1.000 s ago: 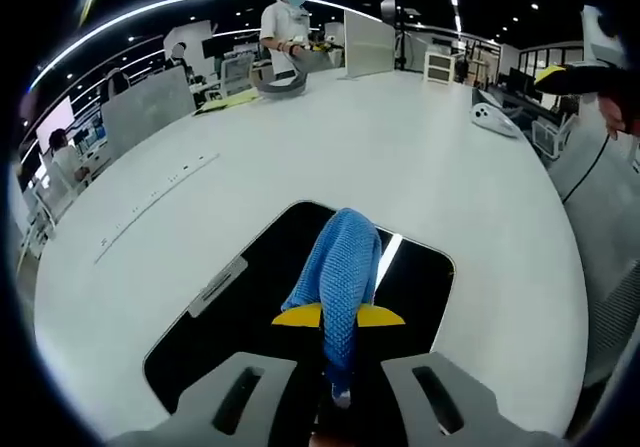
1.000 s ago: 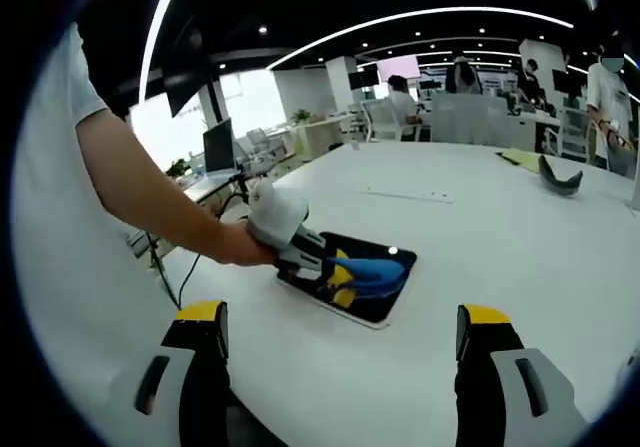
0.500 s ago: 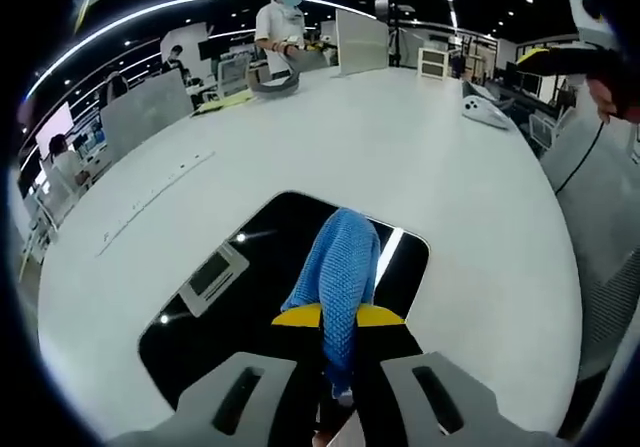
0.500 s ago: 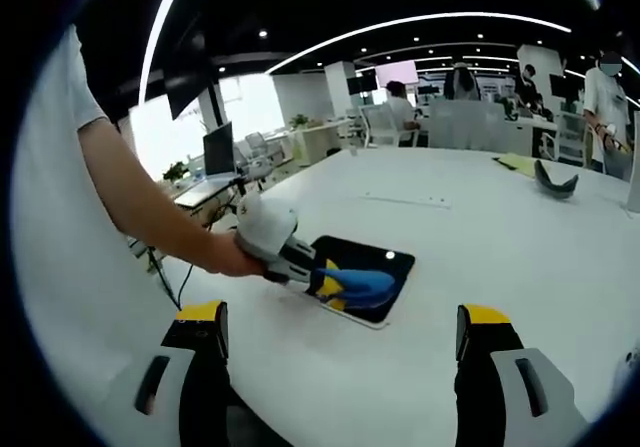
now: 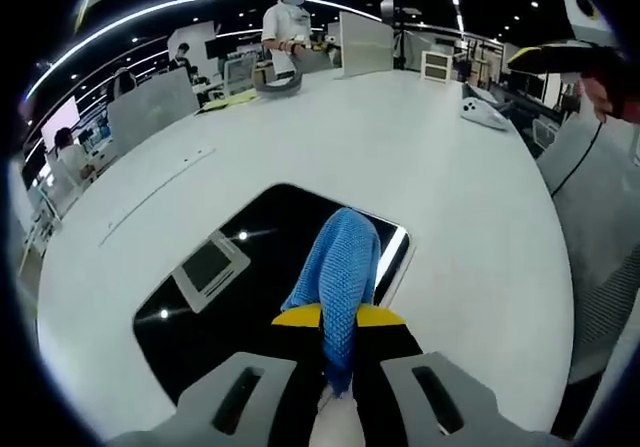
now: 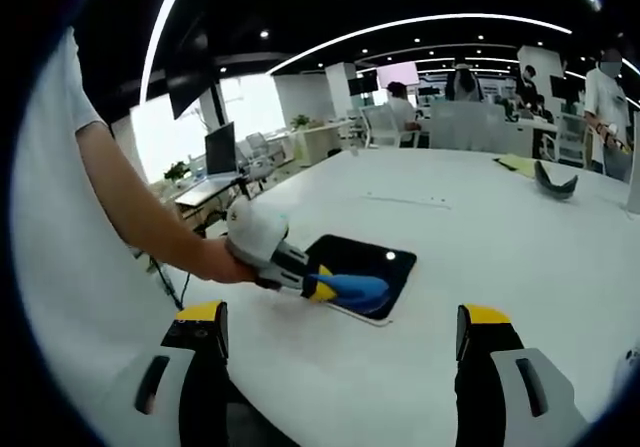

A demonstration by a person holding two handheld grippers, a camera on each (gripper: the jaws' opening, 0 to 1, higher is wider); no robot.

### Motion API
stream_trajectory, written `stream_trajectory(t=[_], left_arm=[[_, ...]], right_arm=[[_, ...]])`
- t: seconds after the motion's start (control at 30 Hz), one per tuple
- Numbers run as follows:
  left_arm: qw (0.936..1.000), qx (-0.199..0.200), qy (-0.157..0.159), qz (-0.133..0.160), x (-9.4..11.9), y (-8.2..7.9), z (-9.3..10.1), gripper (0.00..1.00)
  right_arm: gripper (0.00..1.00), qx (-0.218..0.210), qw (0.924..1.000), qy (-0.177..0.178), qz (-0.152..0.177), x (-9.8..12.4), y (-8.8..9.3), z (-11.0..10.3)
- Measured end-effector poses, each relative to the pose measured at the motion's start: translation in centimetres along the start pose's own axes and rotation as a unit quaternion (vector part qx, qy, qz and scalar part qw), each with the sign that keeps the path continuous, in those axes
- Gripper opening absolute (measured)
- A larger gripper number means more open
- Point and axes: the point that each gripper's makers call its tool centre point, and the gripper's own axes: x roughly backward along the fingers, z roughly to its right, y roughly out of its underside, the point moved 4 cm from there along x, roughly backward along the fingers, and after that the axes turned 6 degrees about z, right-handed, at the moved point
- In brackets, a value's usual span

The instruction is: Wipe the mirror surface with the cleaning cloth until all visible marks leave the cleaned area.

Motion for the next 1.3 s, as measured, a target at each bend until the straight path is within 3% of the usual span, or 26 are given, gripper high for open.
stream_trajectory(t=[0.77, 1.3], left_arm=[[0.9996, 0.018, -0.022, -0.006, 0.8, 0.5, 0.9, 0.06], [0.9995, 0.024, -0.020, -0.001, 0.8, 0.7, -0.2, 0.06]], right_arm=[[0.94, 0.005, 1.0000, -0.008, 0.000, 0.4, 0.2, -0.3], [0.94, -0.004, 1.0000, -0.002, 0.000, 0.1, 0.2, 0.0]])
